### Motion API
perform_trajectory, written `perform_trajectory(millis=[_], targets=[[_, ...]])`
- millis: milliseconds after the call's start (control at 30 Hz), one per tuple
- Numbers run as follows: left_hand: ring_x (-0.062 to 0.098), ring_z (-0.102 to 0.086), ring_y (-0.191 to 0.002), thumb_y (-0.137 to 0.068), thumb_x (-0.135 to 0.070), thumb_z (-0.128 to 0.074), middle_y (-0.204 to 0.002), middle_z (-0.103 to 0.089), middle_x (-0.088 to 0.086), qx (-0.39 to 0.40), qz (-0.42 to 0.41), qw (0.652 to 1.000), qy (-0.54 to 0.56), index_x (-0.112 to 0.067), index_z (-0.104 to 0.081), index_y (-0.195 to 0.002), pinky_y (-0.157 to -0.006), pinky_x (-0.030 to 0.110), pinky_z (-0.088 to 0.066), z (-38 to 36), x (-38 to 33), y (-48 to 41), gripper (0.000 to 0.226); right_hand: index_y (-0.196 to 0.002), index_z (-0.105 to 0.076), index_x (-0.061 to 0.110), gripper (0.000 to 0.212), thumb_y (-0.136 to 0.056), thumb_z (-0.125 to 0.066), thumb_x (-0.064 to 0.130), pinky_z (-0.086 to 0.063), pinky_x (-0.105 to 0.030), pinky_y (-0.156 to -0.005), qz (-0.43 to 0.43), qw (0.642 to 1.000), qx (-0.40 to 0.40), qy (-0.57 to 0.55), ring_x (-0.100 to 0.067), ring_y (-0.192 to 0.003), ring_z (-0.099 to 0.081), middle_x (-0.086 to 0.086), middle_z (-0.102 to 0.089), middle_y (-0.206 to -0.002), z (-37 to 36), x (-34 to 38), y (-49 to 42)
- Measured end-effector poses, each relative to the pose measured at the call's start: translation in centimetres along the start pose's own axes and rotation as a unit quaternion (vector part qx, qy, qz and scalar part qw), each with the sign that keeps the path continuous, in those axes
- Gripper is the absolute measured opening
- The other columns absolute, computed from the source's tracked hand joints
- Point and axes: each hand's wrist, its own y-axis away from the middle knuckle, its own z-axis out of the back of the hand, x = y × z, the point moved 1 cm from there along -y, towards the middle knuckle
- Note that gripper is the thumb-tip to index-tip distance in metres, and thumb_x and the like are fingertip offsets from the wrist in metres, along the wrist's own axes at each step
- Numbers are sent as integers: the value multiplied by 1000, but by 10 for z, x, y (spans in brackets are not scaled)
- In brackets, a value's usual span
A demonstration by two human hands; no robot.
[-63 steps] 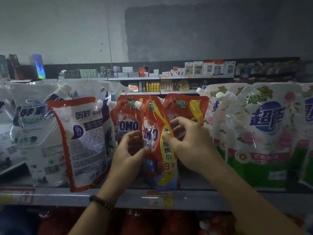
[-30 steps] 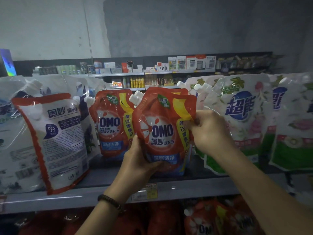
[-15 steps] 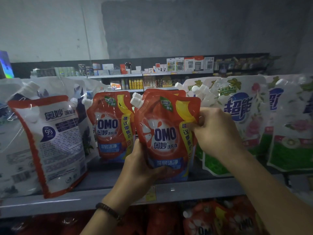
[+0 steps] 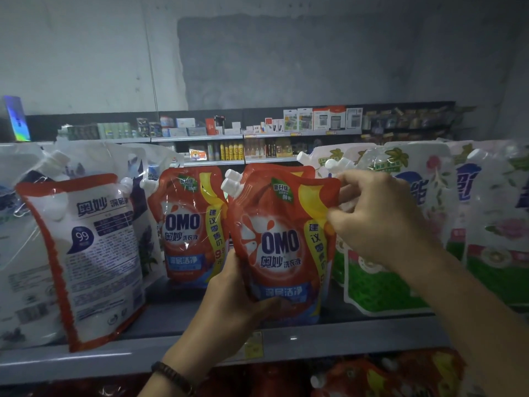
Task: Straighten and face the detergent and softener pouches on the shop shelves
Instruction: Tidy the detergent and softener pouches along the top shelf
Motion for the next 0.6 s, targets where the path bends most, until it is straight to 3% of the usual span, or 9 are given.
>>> perform_trajectory(millis=[100,167,233,300,367,467,533,600], targets=[[4,-75,-107,-87,-66,-67,-118,-74,-26,8,26,1000,5,-44,-58,-122,-91,37,-65,13,-12,-1,43,-94,-77,28,14,-86,-71,19,-59,-23,-60,42,998,-36,-16,2,-68,-66,18,-69,-78,8,5,-11],[11,-78,-99,-88,-91,-34,-111,-78,-17,-21,31,999,-2,-43,-65,-111,-85,45,-65,29,-20,-7,61,-90,-78,25,16,-89,-64,17,-54,-18,-53,78,995,-51,-30,0,-64,-66,14,-70,-75,12,9,-23],[13,-78,-92,-89,-91,-20,-105,-80,-8,-68,26,997,-13,-37,-68,-110,-81,48,-64,46,-31,-16,75,-89,-78,22,19,-94,-61,15,-52,-17,-49,96,994,-35,-35,-2,-60,-66,7,-73,-73,14,15,-39],[14,-79,-85,-101,-78,-25,-101,-79,-1,-109,7,993,-41,-27,-69,-108,-79,51,-64,64,-47,-29,67,-86,-78,20,24,-99,-59,12,-58,-26,-54,106,994,-3,-41,-6,-61,-69,1,-75,-73,18,23,-59],[15,-78,-81,-109,-55,-40,-99,-78,-1,-120,-12,988,-92,-24,-69,-104,-75,53,-66,80,-65,-46,43,-85,-79,21,22,-100,-62,18,-62,-35,-63,115,993,36,-20,-9,-69,-72,4,-76,-76,21,31,-81],[17,-78,-77,-106,-29,-59,-100,-74,0,-101,-24,977,-188,-22,-66,-109,-69,49,-67,98,-90,-74,10,-94,-80,27,11,-98,-71,30,-57,-31,-72,110,982,150,28,-9,-86,-70,10,-75,-89,17,39,-112],[16,-77,-77,-103,-23,-67,-103,-73,-2,-79,-30,970,-229,-21,-67,-112,-69,43,-68,104,-102,-91,10,-101,-80,28,9,-97,-74,34,-54,-29,-71,108,969,216,55,-7,-92,-67,14,-72,-96,8,40,-127],[14,-76,-91,-97,-25,-75,-111,-73,-4,-60,-52,956,-283,-22,-68,-117,-71,32,-65,106,-111,-108,21,-108,-79,28,15,-95,-77,36,-56,-27,-74,123,955,256,91,-5,-95,-67,17,-71,-100,-2,41,-138]])
